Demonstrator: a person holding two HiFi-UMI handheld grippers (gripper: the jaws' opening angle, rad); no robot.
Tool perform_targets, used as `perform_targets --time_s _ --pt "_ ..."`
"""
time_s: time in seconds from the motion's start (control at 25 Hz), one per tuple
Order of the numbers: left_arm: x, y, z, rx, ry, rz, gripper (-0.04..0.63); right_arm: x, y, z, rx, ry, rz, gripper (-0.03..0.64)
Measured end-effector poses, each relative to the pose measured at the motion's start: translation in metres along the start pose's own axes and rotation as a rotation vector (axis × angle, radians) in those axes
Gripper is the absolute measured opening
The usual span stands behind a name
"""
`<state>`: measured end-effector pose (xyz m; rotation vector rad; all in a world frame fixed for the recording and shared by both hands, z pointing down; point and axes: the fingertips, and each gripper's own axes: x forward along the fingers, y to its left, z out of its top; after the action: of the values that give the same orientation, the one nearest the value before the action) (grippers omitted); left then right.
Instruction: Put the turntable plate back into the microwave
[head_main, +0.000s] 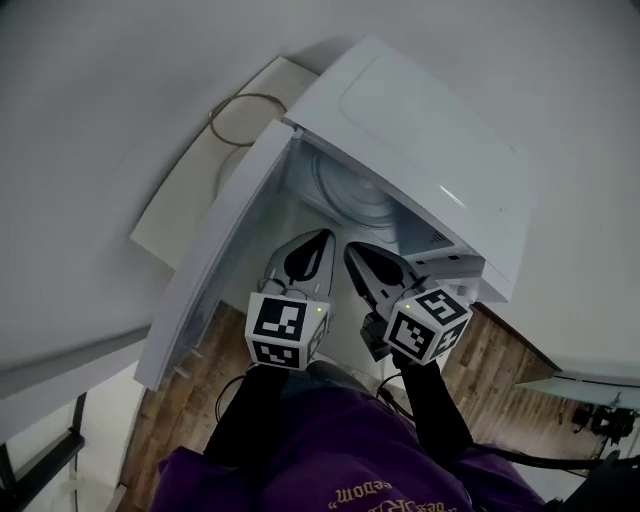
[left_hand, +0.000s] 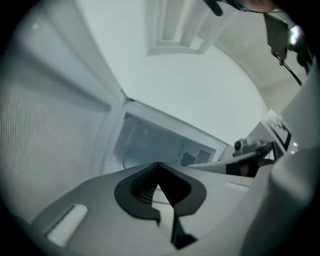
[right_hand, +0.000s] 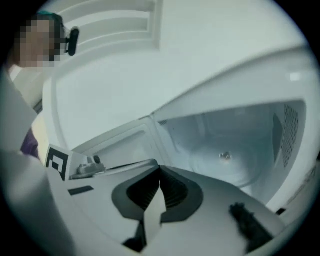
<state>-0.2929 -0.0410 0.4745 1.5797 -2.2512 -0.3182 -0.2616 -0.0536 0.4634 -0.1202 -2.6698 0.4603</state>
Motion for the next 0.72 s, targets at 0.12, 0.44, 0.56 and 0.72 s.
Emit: perform_targets --time_s 0.12,0.44,0.56,0.72 --pt "-0.013 -0.021 0.044 0.172 -0.117 -0.014 0.005 -0.018 0.025 0.038 -0.202 -0.118 -0.047 0.011" --pt "-0.061 -0.075 0.143 0.245 -0.338 -0.024 0.005 -0.083 0.073 0.124 -0.537 -0.426 -0.172 0.011" --pt "-0.073 -0.091 0.16 0.316 -0.364 -0.041 0.005 -0.098 0.087 0.143 -0.593 -0.485 -0.176 0.011" --pt "-0.079 -0.1 0.163 0.321 -0.366 -0.051 0.005 -0.111 0.096 0.155 -0.577 -0.555 -0.147 0.011"
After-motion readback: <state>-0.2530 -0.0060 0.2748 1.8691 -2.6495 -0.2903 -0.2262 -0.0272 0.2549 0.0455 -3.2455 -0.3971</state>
